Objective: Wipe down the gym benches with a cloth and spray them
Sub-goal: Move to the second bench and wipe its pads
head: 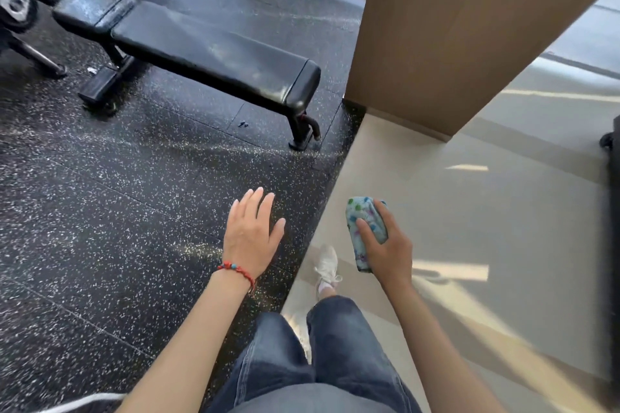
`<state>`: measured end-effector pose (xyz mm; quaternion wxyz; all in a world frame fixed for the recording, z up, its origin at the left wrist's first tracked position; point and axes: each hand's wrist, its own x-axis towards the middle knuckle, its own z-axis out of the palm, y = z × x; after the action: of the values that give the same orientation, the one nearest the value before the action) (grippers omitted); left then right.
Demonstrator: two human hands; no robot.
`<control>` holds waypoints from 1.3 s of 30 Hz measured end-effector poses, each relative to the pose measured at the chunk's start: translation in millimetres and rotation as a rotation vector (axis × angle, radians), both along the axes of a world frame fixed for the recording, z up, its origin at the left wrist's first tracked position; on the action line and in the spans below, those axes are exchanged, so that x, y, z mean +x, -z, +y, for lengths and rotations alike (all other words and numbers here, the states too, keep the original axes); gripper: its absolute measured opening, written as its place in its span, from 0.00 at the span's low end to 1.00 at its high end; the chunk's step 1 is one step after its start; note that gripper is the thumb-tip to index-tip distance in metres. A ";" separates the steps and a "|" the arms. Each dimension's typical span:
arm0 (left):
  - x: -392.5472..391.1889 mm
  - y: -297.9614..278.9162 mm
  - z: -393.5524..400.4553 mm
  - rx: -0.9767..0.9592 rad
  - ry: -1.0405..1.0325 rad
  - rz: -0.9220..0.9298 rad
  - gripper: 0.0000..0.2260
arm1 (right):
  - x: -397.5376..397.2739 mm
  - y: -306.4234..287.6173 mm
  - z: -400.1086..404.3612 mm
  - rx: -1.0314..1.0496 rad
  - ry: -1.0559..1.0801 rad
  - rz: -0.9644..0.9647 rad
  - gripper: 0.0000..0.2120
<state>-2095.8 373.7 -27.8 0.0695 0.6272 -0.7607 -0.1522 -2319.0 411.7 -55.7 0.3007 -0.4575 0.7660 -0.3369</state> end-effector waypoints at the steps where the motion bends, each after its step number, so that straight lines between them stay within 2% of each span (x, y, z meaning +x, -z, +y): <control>1: -2.0 2.6 -15.7 -0.001 -0.010 0.000 0.25 | -2.1 2.1 -19.0 -0.005 -0.018 0.003 0.21; 10: -31.6 -2.4 -166.5 -0.017 -0.061 0.010 0.25 | -26.0 -1.4 -198.9 -0.035 -0.130 0.015 0.21; 14: -33.8 -0.4 -216.5 -0.034 -0.098 0.020 0.22 | -29.9 2.5 -258.8 -0.016 -0.150 0.014 0.21; 19: -24.3 9.6 -279.3 0.004 -0.079 0.023 0.25 | -21.7 17.0 -318.3 0.039 -0.193 0.060 0.22; 25: -0.1 39.1 -378.6 0.050 -0.026 0.044 0.24 | 1.4 40.0 -401.0 0.140 -0.106 0.052 0.21; 31: 19.5 86.2 -472.4 0.029 0.027 0.056 0.20 | 40.9 85.3 -476.0 0.184 0.011 0.009 0.21; 39: 11.5 206.7 -556.8 0.101 0.048 0.089 0.18 | 68.8 190.9 -538.7 0.198 0.213 0.035 0.22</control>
<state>-2084.3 -183.1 -234.5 0.0681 0.6042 -0.7629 -0.2198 -2250.2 -127.1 -246.6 0.2933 -0.3474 0.8450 -0.2814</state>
